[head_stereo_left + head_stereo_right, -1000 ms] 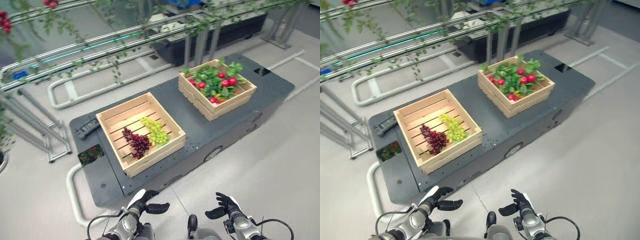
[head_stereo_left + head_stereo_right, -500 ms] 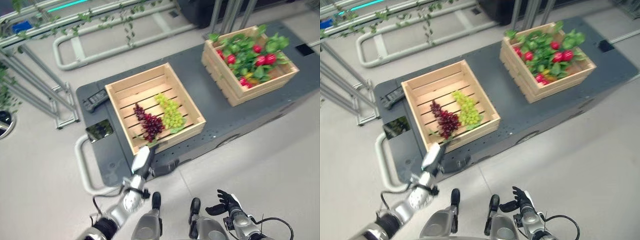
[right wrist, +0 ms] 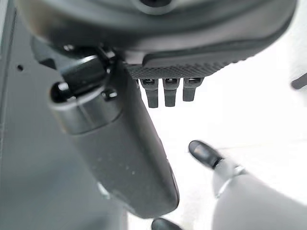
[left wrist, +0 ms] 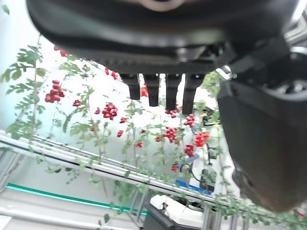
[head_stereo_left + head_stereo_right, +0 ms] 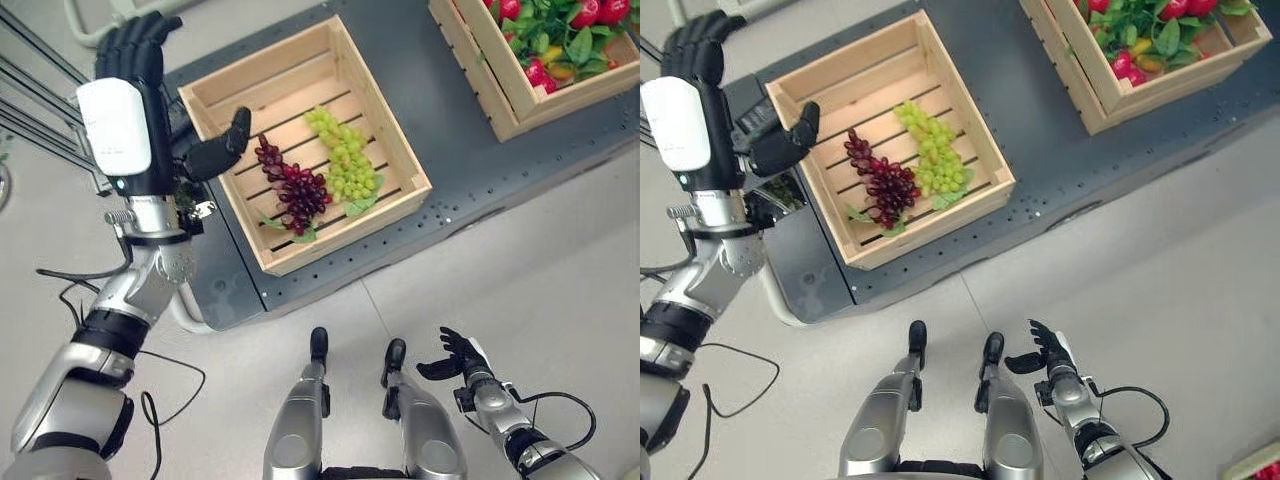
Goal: Pick up the fruits from the basket on one side to the basket on the other side
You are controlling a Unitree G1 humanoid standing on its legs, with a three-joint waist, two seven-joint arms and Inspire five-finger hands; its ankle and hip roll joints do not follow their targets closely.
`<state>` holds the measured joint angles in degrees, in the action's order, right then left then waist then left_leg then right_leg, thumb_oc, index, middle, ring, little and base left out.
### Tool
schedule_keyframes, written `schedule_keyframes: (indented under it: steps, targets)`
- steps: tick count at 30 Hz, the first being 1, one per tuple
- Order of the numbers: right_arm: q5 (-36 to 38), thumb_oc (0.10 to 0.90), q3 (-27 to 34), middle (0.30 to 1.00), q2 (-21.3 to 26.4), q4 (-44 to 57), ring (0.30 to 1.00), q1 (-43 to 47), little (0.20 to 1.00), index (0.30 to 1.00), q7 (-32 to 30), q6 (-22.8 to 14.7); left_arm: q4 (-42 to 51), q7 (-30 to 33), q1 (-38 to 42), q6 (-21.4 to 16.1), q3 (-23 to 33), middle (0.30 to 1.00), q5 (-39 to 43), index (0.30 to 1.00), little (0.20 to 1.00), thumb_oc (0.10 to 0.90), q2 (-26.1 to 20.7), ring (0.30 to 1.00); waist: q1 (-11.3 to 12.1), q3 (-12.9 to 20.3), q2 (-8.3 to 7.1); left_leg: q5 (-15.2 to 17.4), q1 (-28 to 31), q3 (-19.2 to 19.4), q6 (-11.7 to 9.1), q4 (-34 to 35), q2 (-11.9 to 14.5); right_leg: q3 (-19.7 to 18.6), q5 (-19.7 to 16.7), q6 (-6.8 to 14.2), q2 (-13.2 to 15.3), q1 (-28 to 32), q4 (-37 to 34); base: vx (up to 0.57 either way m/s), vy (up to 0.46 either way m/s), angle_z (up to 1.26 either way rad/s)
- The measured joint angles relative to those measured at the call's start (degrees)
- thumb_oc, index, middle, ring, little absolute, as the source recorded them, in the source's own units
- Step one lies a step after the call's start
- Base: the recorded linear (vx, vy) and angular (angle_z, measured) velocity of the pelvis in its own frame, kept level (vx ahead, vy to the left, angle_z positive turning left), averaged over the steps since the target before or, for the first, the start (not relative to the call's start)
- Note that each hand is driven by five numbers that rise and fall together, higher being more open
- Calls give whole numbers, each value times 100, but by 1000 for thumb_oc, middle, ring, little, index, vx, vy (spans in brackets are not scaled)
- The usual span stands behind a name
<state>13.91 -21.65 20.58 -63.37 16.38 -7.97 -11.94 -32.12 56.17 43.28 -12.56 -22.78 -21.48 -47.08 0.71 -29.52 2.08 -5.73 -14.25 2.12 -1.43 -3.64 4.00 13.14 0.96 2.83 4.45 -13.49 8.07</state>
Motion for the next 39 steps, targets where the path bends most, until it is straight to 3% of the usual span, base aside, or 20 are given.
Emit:
schedule_keyframes:
  steps: [9,13,19,23,29,33,39]
  targets:
    - [45,800,-174,900,181,148,900,472,900,900,49,22,-715,-801,1317,776,-1475,900,48,900,900,800,-378,900,-196,-103,-186,56,-1055,91,-68,-686,21,-163,288,-147,104,-1317,1181,-37,57,-4]
    - [242,800,-188,900,224,601,900,512,900,900,56,22,-1190,-1411,1896,1233,-2251,900,-615,900,900,800,-415,900,-328,-104,-200,93,-1516,97,-70,-987,32,-206,349,-201,142,-1837,1598,-21,54,-3]
    - [277,800,-224,900,342,764,900,622,900,900,58,24,-1344,-2250,2697,1504,-3250,900,-1757,900,900,800,-622,900,-483,-106,-255,111,-2047,118,-81,-1283,32,-231,447,-223,195,-2407,2002,-14,68,1]
    - [291,800,-243,900,372,744,900,671,900,900,60,31,-1338,-2814,2960,1567,-3484,900,-2393,900,900,800,-693,900,-553,-108,-291,119,-2243,101,-93,-1410,32,-226,468,-237,209,-2604,2119,0,0,0]
    - [293,800,-366,900,400,731,900,720,900,900,60,30,-954,-4231,3413,1399,-4161,900,-3758,900,900,800,-857,900,-585,-105,-299,111,-2460,71,-83,-1451,16,-203,460,-249,228,-2800,2155,0,10,2]
    - [293,800,-397,900,407,676,900,752,900,900,61,26,-705,-4825,3611,1182,-4401,900,-4098,900,900,800,-858,900,-600,-105,-299,109,-2481,63,-56,-1460,-19,-195,472,-241,266,-2816,2181,2,0,4]
    - [475,800,-396,900,409,687,900,756,900,900,64,11,-601,-5361,3731,1164,-4432,900,-4252,900,900,800,-882,900,-588,-105,-299,114,-2514,-7,-62,-1460,-35,-139,501,-247,280,-2816,2200,5,-7,5]
